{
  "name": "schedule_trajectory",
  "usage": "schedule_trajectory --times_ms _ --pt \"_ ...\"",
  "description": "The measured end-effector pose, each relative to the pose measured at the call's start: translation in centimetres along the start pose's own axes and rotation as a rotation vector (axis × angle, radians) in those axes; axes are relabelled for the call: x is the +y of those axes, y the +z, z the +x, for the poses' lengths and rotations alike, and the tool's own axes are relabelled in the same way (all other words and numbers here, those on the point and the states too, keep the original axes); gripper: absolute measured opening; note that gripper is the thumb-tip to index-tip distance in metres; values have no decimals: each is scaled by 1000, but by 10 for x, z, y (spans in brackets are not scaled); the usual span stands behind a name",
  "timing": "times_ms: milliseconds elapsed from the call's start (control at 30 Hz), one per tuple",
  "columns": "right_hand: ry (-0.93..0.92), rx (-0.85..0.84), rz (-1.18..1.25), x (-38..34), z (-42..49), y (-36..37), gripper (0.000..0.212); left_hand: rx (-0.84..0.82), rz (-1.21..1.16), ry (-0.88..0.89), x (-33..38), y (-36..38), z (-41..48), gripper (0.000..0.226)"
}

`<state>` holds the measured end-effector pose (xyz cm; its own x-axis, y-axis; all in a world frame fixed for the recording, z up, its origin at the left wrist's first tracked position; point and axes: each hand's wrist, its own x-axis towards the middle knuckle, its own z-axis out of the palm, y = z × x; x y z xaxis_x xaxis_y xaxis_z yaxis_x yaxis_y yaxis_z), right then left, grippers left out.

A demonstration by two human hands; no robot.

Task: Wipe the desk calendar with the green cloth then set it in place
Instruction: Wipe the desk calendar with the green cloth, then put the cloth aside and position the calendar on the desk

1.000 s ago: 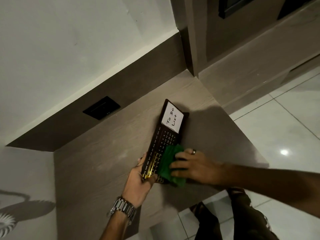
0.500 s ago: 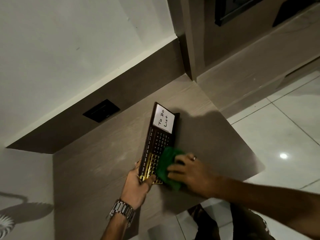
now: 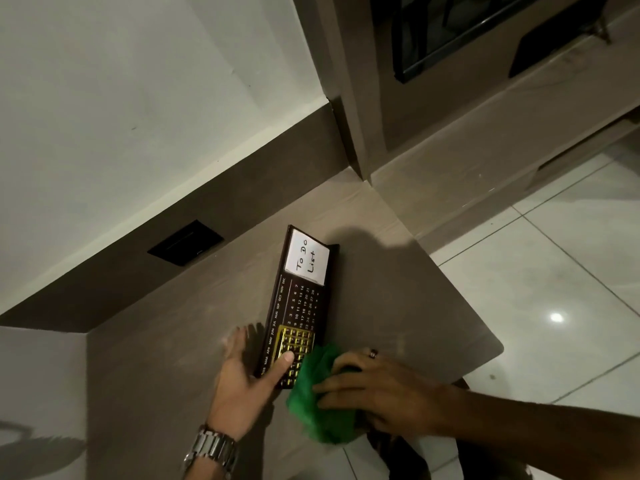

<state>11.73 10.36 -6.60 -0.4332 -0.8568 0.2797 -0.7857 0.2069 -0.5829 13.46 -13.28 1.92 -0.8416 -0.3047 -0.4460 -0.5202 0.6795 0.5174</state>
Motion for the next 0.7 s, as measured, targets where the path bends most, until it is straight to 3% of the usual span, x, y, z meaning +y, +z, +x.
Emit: schedule_trajectory --times_ms 67,167,300,500,700 --pt "139 136 117 4 -5 -14 58 123 91 96 15 -6 3 109" --pt "361 357 163 26 -8 -38 57 290 211 377 52 3 10 94" --pt "619 622 149 82 -19 -75 52 311 246 632 99 56 29 81" --pt "821 774 190 159 -46 -90 51 102 596 640 106 148 74 89" --pt "840 765 2 223 -33 -94 60 8 677 590 66 188 106 98"
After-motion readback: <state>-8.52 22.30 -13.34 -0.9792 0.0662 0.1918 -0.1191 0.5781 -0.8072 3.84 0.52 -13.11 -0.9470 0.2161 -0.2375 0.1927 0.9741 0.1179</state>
